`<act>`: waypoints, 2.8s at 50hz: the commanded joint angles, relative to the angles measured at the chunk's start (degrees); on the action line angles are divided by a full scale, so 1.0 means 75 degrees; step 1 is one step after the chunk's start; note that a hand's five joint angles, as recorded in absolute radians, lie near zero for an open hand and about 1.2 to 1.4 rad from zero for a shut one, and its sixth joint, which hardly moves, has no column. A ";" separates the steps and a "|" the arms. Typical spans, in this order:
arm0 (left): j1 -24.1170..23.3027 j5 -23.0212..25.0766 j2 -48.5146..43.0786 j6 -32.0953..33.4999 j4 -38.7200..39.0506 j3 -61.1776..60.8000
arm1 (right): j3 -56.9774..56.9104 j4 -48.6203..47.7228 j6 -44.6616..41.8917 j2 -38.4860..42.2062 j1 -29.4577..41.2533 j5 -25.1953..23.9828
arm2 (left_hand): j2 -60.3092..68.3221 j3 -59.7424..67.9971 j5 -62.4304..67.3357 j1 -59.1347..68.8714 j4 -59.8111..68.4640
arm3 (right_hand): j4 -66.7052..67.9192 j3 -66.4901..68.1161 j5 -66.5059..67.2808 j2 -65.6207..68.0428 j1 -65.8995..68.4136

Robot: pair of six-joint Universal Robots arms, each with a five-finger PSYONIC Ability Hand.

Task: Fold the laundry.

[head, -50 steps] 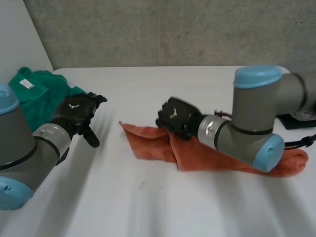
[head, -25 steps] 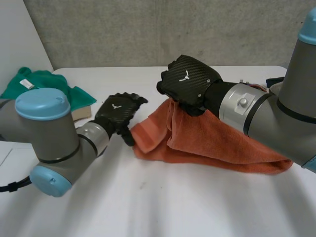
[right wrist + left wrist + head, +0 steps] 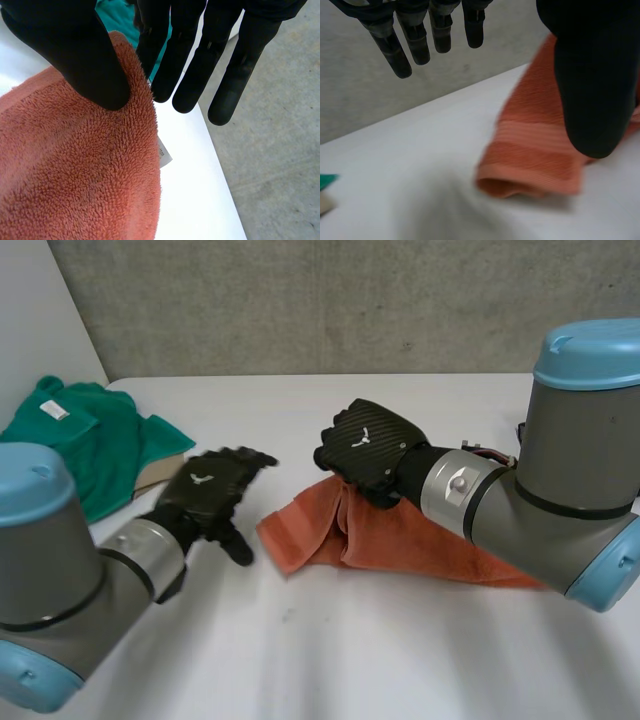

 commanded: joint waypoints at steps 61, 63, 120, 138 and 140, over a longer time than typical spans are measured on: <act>0.1604 -0.0561 -0.1103 -0.0098 0.1504 0.5310 | -0.2636 -0.5417 0.1455 0.0920 -0.1631 0.2709 | 0.9095 0.9052 0.8938 0.9141 0.9114 | 0.1520 0.1606 0.1925 0.1661 0.2374; 0.1662 -0.0490 -0.1021 -0.0063 0.1504 0.4876 | -0.2296 -0.5265 0.1432 0.0884 -0.1643 0.2674 | 0.9095 0.9052 0.8938 0.9141 0.9114 | 0.1520 0.1606 0.1925 0.1661 0.2374; 0.3795 0.1420 0.1332 0.3980 0.0510 -0.2216 | 0.2369 -0.0110 -0.0735 -0.0848 -0.2967 0.1994 | 0.9095 0.9052 0.8938 0.9141 0.9114 | 0.1520 0.1606 0.1925 0.1661 0.2374; 0.3855 0.1831 0.3482 0.3206 -0.3769 0.0490 | 0.0741 0.2670 -0.1498 -0.2868 -0.3647 0.1689 | 0.9095 0.9052 0.8938 0.9141 0.9114 | 0.1520 0.1606 0.1925 0.1661 0.2374; 0.3480 0.1562 0.2603 0.3346 -0.3805 0.0783 | 0.0647 0.2670 -0.1521 -0.2212 -0.3437 0.1794 | 0.9095 0.9052 0.8938 0.9141 0.9114 | 0.1520 0.1606 0.1925 0.1661 0.2374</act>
